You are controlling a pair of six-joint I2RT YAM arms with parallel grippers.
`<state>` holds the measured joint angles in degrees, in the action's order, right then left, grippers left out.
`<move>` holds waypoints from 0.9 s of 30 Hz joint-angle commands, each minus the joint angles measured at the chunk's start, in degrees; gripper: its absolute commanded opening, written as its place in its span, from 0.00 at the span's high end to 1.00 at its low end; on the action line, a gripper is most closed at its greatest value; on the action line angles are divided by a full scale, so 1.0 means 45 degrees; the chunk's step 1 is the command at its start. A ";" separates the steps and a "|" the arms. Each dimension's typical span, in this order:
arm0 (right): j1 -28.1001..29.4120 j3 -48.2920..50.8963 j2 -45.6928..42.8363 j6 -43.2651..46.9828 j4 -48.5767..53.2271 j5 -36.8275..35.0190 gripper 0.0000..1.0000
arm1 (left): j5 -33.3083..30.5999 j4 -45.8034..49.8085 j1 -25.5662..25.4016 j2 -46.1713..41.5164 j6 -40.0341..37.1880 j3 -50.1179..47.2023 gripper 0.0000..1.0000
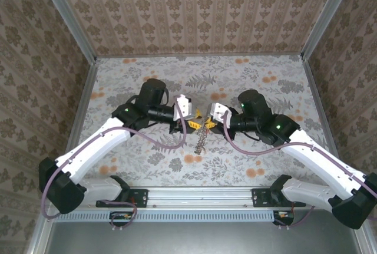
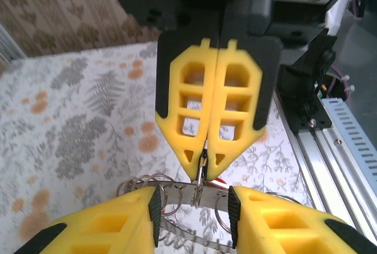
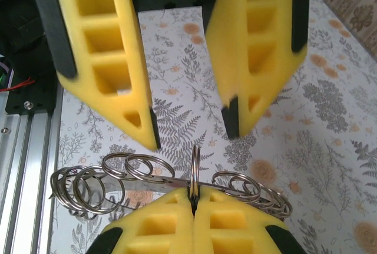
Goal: Put the keys on the keyring
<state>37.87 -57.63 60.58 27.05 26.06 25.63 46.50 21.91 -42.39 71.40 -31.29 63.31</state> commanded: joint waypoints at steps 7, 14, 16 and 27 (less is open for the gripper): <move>0.0008 -0.0664 0.0191 0.0137 0.0078 0.0028 1.00 | -0.0316 0.0787 -0.0440 0.0652 0.0133 0.0939 0.84; 0.0003 -0.0325 -0.0161 0.0220 -0.0166 0.0189 1.00 | 0.0502 0.1314 -0.0377 0.0608 -0.0712 0.1020 1.00; 0.0003 0.0127 -0.0511 -0.0026 -0.0690 0.0077 0.91 | 0.0959 0.0164 -0.0212 0.0278 -0.0080 0.0430 1.00; -0.0192 0.1383 -0.1767 -0.0199 -0.1595 0.0115 0.71 | 0.2535 -0.5308 0.0192 -0.0726 0.2416 -0.2087 1.00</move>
<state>37.60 -51.88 53.78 26.61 20.95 25.32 53.28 7.33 -41.80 69.97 -24.25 55.42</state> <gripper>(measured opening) 0.287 0.044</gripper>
